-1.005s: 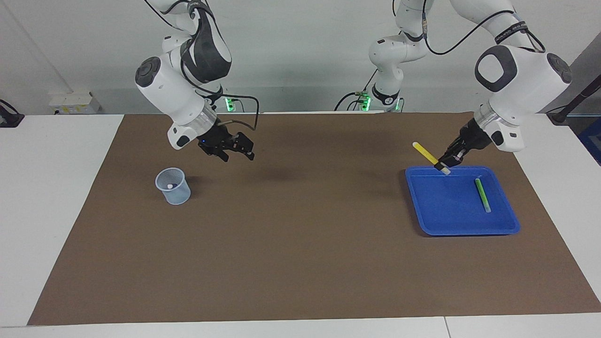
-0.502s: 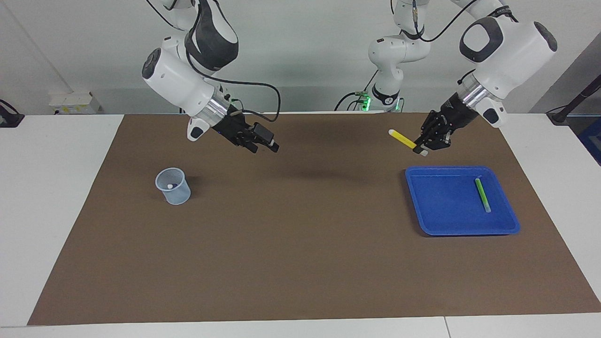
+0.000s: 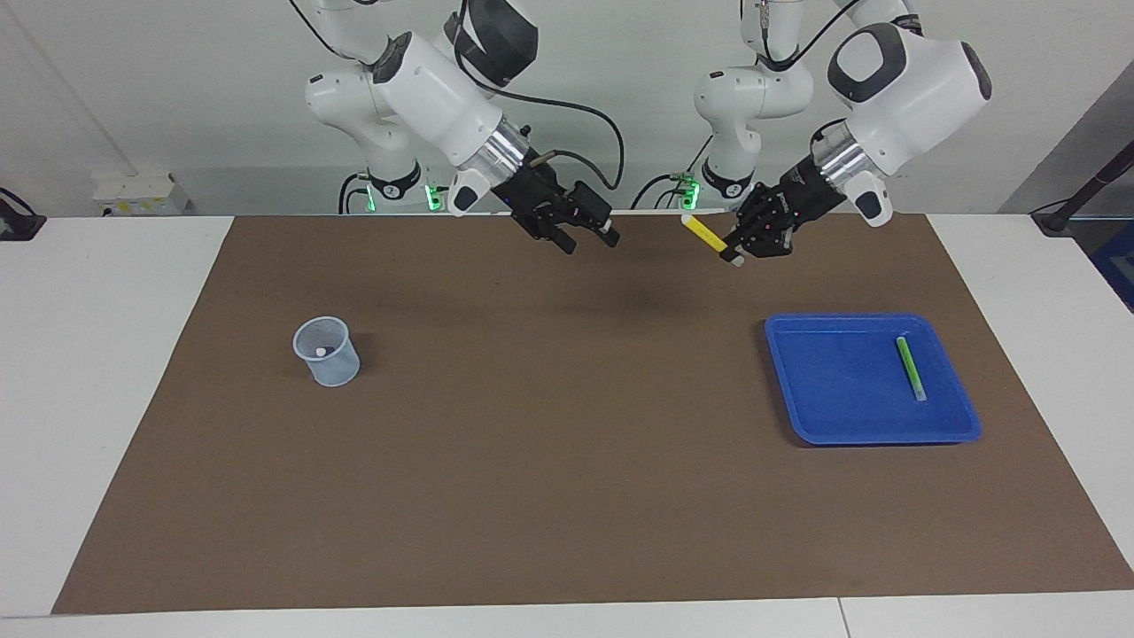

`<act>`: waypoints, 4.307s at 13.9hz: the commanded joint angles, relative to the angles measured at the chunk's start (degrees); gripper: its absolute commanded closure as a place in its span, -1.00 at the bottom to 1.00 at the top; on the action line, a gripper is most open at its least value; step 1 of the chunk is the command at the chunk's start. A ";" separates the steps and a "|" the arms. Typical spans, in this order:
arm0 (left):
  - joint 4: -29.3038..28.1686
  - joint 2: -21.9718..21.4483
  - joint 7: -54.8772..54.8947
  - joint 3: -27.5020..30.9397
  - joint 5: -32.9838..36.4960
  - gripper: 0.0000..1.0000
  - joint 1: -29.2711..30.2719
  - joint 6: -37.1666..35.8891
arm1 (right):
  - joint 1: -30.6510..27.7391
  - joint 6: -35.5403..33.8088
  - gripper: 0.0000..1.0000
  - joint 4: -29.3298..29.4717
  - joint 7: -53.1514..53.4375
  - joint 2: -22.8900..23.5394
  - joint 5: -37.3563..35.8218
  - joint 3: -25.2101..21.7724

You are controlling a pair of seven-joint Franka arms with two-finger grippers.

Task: Transfer and insert pens with both arms
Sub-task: 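Lift the yellow pen toward the right gripper while it approaches, then grasp the yellow pen with the right gripper and open the left gripper, then carry the yellow pen to the cup while the left gripper withdraws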

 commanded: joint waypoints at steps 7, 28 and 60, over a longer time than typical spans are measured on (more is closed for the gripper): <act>-5.29 -4.74 -5.78 0.73 -1.89 1.00 -2.59 2.80 | 11.73 13.37 -1.00 2.53 6.67 1.56 0.41 0.11; -5.29 -5.10 -7.36 0.81 -1.98 1.00 -2.50 2.53 | 13.67 18.91 1.00 2.10 2.54 5.26 0.67 0.11; -7.05 -3.17 88.07 1.34 35.20 -0.24 18.23 2.60 | -27.02 -33.12 1.00 2.37 -69.23 -0.19 -46.23 -0.68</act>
